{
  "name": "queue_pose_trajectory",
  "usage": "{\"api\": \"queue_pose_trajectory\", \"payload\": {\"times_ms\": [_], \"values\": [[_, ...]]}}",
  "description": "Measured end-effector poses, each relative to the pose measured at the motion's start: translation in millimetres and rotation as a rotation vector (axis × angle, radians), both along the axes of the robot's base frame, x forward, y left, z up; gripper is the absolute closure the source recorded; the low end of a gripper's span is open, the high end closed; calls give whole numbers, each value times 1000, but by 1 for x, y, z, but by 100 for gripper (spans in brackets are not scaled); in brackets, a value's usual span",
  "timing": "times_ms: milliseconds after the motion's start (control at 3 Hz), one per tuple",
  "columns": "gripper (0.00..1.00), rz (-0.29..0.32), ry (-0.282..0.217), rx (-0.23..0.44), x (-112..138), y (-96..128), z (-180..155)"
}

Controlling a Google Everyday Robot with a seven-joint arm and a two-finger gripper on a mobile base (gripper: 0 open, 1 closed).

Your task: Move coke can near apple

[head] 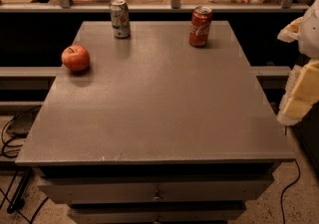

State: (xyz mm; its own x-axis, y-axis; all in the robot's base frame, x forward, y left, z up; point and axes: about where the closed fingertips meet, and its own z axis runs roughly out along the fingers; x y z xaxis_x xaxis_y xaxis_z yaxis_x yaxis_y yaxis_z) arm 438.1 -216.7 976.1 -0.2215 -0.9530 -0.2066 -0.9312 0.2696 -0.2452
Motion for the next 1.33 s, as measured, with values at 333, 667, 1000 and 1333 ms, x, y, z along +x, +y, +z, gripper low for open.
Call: {"api": "queue_pose_trajectory", "payload": {"times_ms": [333,667,1000,1333], "values": [[0,-1,-7,3,1,0,1],[0,-27,-64,68,19,2,5],[0,-62,-134,162,54,6,5],[0,-86,-183,234,82,8,2]]}}
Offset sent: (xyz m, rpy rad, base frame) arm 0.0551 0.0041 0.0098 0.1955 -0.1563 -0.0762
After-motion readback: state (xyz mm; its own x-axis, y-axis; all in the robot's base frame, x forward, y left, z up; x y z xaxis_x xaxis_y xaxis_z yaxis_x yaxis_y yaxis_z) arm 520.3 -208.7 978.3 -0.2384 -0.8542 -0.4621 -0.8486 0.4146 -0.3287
